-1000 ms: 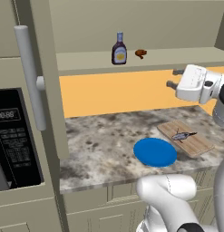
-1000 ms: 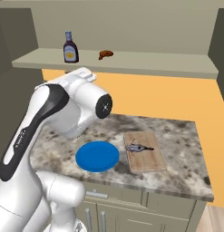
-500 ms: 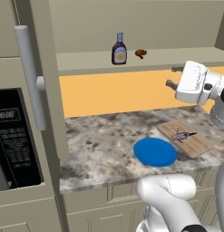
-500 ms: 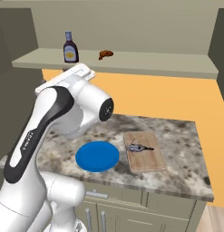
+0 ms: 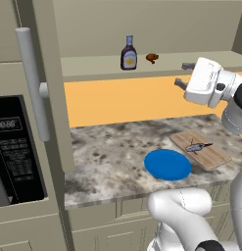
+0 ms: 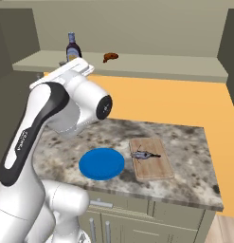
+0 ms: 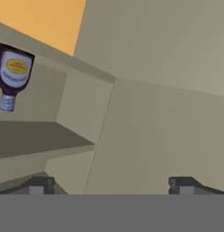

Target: Pick the fish from the plate and place it on the cutting board. Then pick the condiment bottle from the cabinet and place it next to the cutting board.

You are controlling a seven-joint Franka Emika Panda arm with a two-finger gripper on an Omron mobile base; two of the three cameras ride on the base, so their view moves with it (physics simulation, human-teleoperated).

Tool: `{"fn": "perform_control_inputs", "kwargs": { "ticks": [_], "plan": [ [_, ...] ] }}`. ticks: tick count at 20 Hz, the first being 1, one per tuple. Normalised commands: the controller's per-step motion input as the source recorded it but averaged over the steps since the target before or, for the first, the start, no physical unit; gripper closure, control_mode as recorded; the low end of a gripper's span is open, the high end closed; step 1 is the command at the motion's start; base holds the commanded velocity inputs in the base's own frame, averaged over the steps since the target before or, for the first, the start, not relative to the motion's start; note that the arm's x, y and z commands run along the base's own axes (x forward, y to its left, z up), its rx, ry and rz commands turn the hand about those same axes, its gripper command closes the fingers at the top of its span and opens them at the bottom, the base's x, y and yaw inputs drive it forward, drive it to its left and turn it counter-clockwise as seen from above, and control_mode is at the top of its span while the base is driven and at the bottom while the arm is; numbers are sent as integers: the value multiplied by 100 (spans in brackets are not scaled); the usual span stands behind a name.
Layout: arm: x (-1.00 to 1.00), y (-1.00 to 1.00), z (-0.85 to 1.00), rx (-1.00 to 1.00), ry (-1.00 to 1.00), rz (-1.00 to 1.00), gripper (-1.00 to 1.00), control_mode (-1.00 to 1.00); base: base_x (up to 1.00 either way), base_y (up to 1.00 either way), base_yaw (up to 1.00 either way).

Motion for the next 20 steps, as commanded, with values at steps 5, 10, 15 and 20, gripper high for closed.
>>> {"fn": "perform_control_inputs", "kwargs": {
  "ticks": [5, 10, 15, 20],
  "plan": [
    [0, 19, 28, 0, 0, 0, -100, -100, 0, 0, 0],
    [6, 16, 22, 0, 2, 0, -100, -100, 0, 0, 0],
    [29, 3, 1, 0, 2, 0, -100, -100, 0, 0, 0],
    [34, 0, 0, 0, 4, 0, -100, -100, 0, 0, 0]
  ]
}}
